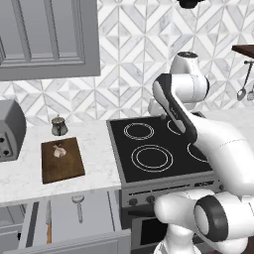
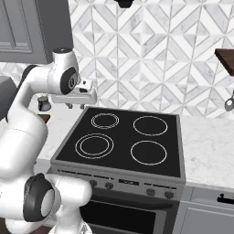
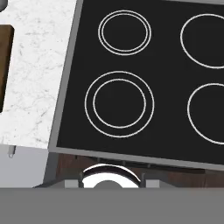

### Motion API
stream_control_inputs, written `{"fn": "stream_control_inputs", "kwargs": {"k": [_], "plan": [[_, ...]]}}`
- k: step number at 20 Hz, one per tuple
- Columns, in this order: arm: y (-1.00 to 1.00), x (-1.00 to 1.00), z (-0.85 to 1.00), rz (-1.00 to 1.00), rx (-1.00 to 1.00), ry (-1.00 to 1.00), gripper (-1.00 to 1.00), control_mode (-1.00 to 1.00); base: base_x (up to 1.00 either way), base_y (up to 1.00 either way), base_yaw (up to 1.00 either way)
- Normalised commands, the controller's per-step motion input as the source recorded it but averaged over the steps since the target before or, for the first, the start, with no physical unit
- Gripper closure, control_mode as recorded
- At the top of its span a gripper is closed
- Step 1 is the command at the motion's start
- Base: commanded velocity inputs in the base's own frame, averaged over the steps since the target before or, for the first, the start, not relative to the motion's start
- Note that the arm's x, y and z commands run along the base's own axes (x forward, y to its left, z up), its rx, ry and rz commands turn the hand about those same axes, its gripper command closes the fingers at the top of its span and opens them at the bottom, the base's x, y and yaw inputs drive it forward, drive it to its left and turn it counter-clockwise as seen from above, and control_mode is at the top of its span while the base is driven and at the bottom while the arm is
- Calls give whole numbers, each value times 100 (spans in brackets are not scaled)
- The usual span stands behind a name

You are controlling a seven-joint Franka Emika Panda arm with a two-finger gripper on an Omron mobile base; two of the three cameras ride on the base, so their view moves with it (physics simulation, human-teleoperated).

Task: Place the appropriate cutting tool for cutting the garlic skin on the cutting board.

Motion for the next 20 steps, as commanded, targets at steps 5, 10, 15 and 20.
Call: {"fn": "stream_control_inputs", "kwargs": {"k": [5,10,15,20], "plan": [[14,-76,-10,3,0,-14,-100,-100,0,0,0],[100,-50,-42,0,0,7,-100,-100,0,0,0],[100,-8,-70,-4,3,8,-100,-100,0,0,0],[64,-35,-99,-6,7,-3,-100,-100,0,0,0]]}}
